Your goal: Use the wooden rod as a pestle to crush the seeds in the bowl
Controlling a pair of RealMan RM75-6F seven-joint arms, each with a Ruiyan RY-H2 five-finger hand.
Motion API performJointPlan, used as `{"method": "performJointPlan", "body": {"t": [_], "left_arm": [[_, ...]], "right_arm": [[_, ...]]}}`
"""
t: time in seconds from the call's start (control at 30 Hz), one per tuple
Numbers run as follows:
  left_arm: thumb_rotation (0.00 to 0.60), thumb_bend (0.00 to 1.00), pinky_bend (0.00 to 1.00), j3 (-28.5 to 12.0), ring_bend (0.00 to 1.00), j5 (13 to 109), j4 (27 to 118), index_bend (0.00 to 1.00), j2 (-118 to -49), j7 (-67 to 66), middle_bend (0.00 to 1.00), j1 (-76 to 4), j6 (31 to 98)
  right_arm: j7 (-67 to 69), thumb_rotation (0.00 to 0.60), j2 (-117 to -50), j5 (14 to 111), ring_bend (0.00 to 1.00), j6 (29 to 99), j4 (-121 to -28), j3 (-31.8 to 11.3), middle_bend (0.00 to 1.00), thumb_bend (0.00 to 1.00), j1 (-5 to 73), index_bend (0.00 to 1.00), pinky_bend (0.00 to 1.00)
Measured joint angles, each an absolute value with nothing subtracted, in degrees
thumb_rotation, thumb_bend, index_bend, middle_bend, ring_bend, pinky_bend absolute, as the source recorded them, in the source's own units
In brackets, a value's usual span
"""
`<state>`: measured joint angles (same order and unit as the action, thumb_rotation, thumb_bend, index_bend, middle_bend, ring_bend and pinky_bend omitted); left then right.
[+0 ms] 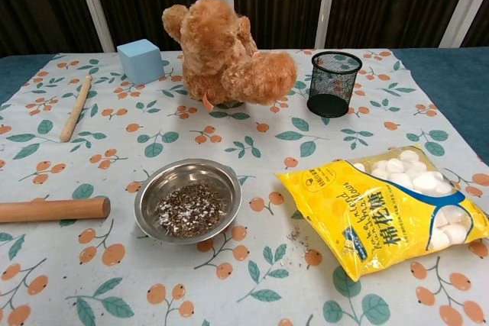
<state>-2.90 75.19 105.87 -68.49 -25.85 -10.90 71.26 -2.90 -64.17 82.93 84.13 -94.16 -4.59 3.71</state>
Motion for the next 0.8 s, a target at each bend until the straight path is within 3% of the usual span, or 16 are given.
{"method": "performJointPlan", "body": {"t": [0.8], "left_arm": [[0.6,0.34,0.01,-5.63,0.02,60.32,101.96,0.41,-86.13,-44.25,0.38,-20.18,68.09]], "right_arm": [[-2.43,0.6,-63.97,82.61,0.0,83.79,-94.16,-4.56,0.0,0.42,3.69,0.0,0.0]]}}
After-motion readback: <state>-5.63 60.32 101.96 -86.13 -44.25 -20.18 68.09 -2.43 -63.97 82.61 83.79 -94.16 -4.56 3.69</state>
